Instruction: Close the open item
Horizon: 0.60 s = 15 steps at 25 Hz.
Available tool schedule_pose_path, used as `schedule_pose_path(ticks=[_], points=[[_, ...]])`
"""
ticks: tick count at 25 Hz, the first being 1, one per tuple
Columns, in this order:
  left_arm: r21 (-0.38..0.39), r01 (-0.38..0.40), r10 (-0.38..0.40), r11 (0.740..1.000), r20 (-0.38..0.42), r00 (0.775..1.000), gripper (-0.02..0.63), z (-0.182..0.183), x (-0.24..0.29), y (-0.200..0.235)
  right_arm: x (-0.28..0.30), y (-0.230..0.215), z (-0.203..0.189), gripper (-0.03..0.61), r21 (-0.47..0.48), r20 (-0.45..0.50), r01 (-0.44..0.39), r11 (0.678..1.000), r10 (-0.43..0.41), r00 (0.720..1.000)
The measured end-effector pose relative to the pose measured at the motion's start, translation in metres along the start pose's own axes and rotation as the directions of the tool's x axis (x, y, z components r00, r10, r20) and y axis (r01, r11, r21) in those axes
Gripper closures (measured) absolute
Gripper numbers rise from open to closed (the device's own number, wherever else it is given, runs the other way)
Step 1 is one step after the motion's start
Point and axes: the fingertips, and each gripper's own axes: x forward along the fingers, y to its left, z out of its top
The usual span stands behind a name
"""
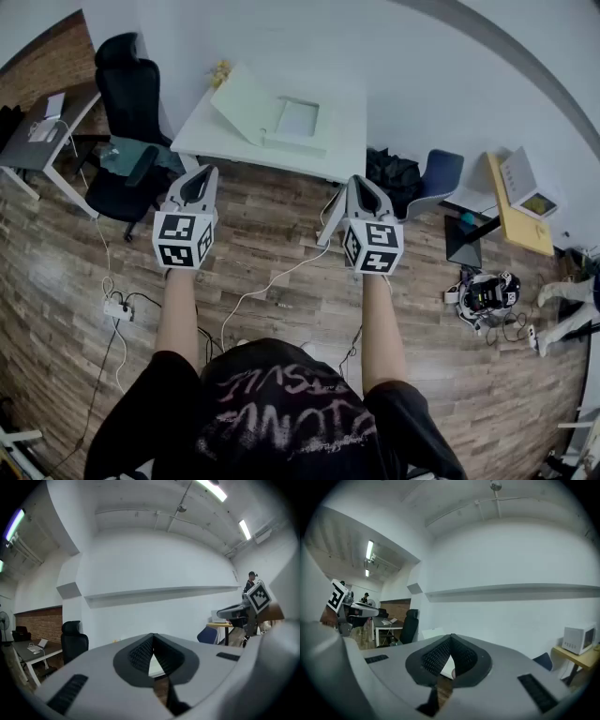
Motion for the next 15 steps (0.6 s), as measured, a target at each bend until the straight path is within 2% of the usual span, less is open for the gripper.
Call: schedule_pose_path(ticks=[15], points=[[-0.004, 0.023, -0.023, 1.0, 0.002, 1.0, 0.615, -0.008, -0.007, 0.019, 0.008, 0.024, 0.002, 0.568, 0.007, 0.009, -0.003, 1.0, 0.003, 1.0]])
